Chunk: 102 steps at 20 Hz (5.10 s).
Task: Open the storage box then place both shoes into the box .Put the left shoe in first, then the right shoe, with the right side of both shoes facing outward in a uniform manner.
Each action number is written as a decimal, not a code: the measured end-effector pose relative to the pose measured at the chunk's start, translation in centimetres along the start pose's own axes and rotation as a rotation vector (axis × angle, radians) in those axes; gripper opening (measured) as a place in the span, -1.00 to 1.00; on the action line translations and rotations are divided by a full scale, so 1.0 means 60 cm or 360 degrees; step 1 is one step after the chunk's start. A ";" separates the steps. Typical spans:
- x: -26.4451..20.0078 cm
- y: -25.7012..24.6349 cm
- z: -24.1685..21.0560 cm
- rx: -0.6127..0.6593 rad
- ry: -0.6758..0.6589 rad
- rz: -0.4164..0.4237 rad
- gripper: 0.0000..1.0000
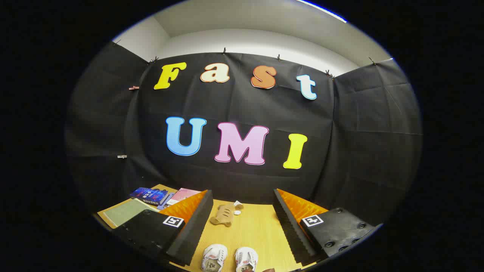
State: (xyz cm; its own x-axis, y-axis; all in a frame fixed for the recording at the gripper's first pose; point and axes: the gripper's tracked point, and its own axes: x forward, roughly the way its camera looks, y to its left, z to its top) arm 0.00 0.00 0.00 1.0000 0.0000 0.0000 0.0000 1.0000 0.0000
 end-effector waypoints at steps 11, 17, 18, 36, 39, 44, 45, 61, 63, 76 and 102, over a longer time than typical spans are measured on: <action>0.005 0.024 -0.005 -0.0050 0.0015 0.0042 0.94; 0.007 0.027 0.001 -0.0071 -0.0012 0.0060 0.94; 0.007 0.028 0.002 -0.0071 -0.0014 0.0063 0.94; -0.005 0.346 -0.144 0.0979 0.0769 0.1433 0.96; -0.025 0.380 -0.212 0.1289 0.1072 0.1604 0.96; 0.002 0.420 -0.321 0.1774 0.1368 0.1583 0.95; 0.007 0.423 -0.345 0.1831 0.1413 0.1568 0.95; 0.020 0.524 -0.472 0.2303 0.1703 0.1649 0.90; 0.027 0.522 -0.476 0.2331 0.1699 0.1633 0.59; 0.011 0.516 -0.297 0.2159 0.1456 0.1772 -0.91; 0.034 0.821 -0.122 0.1694 0.1465 0.1654 0.63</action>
State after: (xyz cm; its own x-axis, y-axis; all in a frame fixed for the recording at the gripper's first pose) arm 2.05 49.24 -7.34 0.2584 0.9616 -0.0922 -0.2078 0.1486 0.9668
